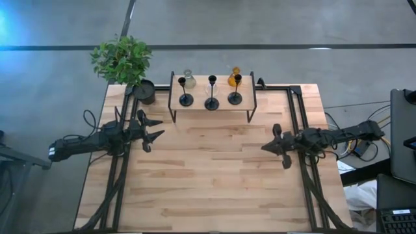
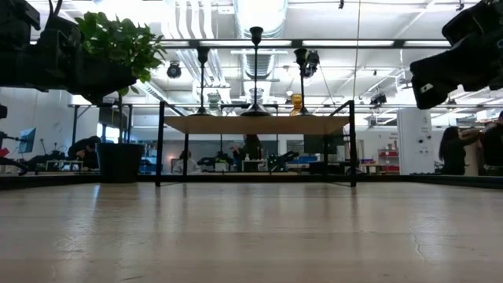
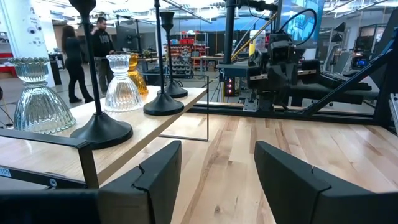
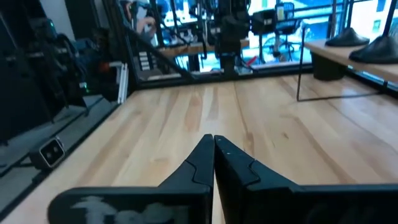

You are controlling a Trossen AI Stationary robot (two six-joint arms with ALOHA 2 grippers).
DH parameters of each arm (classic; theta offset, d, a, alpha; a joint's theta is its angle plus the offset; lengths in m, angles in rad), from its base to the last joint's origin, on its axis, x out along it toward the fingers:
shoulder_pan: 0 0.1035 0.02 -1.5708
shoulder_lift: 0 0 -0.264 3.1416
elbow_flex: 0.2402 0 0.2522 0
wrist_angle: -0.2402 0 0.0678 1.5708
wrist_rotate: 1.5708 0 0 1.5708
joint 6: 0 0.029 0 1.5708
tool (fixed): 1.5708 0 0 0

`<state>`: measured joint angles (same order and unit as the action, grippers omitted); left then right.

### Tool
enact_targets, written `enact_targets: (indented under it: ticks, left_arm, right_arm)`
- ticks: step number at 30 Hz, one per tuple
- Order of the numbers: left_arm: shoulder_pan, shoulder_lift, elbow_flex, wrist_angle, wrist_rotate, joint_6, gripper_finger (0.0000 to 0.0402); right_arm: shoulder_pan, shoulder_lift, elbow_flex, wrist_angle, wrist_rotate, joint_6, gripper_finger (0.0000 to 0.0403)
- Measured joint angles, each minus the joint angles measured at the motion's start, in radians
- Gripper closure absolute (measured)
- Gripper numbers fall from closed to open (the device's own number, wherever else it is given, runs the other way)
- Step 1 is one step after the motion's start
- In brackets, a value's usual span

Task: Pick & Place candle stick holders
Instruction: Return to Home Position

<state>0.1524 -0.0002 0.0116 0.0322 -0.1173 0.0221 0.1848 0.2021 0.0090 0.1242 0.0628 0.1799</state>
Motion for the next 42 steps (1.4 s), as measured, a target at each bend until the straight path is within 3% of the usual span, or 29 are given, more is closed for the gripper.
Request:
enact_targets:
  ticks: [17,42]
  left_arm:
    - [0.0,0.0,0.0,0.0,0.0,0.0,0.0193]
    - [0.0,0.001,0.0,-0.002,0.0,0.0,0.0193]
  right_arm:
    - [-0.003,-0.203,0.0,-0.003,0.0,0.001,0.0394]
    - [-0.025,-0.202,0.0,0.005,-0.001,0.0,0.0394]
